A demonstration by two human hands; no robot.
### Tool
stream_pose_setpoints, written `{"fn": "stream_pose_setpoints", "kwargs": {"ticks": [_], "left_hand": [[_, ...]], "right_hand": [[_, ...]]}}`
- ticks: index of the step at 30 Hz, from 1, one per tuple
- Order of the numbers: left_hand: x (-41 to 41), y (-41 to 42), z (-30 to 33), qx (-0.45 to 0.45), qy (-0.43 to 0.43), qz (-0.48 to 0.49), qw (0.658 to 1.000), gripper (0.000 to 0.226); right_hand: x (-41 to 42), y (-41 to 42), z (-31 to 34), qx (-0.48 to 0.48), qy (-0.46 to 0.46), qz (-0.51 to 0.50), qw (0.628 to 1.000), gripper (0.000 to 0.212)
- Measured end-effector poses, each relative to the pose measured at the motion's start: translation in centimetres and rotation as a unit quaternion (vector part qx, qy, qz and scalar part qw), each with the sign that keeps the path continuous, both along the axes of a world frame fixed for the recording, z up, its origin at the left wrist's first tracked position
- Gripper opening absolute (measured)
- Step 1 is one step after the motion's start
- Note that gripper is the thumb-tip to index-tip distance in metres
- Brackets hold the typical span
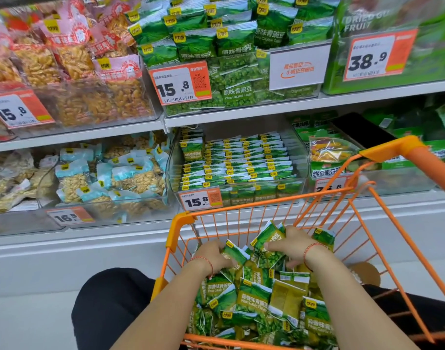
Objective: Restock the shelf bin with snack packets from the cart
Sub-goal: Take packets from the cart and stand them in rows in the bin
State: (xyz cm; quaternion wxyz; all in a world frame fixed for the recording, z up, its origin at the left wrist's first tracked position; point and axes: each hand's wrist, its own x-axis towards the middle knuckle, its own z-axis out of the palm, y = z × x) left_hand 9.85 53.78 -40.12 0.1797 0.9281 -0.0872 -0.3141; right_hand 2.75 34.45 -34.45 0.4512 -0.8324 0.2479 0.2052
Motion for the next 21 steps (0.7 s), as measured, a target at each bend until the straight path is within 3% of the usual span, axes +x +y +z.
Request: {"fn": "stream_pose_setpoints", "kwargs": {"ticks": [3,7,12,16,18,21], "left_hand": [[-0.1,-0.2,1.1,-0.021,0.011,-0.045,0.999,0.066],[-0.4,0.9,4.8,-0.096,0.052,-0.072,0.991,0.03],[-1.5,3.1,8.3,-0.325,0.093,0.078,0.938,0.018],[-2.2,1.0,8.6,-0.432,0.024,0.176,0.884,0.059],[-2.7,-0.2,8.5,-0.462,0.056,0.185,0.866,0.047],[-3.2,-1.6,8.4,-0.486,0.062,0.207,0.847,0.02]], "right_hand": [[-0.1,0.1,0.7,0.04,-0.015,-0.022,0.999,0.084],[-0.3,0.2,1.9,0.087,-0.062,-0.054,0.993,0.083],[-0.1,0.8,2.7,0.151,-0.125,-0.097,0.976,0.088],[0.0,2.0,2.7,0.268,-0.161,-0.151,0.938,0.091],[-0.2,2.5,2.7,0.311,-0.167,-0.154,0.923,0.076],[-0.3,2.9,3.0,0.384,-0.166,-0.165,0.893,0.024]]}}
